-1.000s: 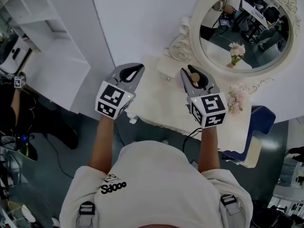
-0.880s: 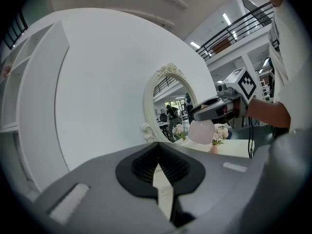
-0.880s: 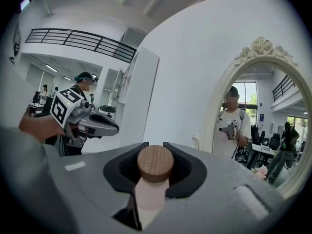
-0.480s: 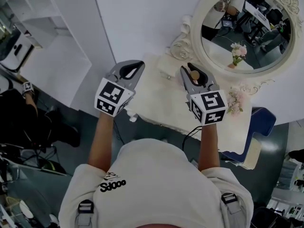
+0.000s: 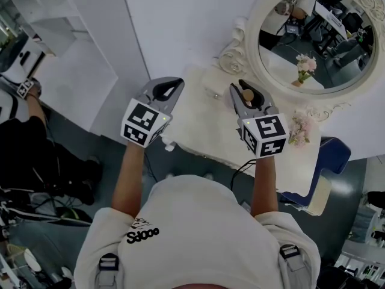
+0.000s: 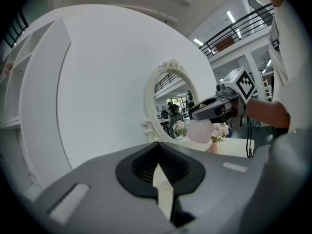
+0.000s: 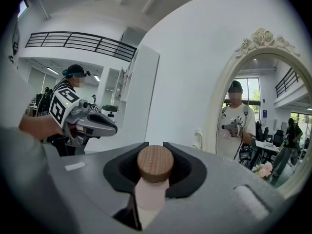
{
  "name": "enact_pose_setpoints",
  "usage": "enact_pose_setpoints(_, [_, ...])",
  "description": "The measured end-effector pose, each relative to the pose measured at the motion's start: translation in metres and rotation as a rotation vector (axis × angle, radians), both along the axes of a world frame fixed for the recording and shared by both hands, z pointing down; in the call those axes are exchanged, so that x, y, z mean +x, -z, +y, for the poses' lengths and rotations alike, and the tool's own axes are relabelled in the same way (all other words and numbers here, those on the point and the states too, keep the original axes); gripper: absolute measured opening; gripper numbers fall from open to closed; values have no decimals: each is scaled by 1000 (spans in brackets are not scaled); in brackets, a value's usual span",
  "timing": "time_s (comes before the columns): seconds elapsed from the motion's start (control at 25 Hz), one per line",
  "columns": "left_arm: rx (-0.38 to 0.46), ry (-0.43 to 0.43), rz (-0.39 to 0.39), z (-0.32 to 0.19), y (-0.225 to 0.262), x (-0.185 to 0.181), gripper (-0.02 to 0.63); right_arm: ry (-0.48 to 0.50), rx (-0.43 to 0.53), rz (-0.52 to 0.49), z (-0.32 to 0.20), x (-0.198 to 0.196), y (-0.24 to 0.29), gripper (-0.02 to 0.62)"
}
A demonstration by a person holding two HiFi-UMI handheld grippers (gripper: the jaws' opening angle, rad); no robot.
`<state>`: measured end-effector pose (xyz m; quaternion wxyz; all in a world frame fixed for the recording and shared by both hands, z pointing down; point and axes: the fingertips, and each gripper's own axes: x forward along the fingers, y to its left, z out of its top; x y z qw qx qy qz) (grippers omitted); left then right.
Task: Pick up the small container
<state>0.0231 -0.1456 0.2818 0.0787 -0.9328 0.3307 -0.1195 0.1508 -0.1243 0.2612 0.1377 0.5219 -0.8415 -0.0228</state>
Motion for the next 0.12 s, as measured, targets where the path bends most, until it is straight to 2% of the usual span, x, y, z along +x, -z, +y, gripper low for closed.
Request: enact_pose_setpoints(0.12, [-5, -2, -2, -1, -2, 0, 20, -1, -3, 1, -1, -1, -1, 92])
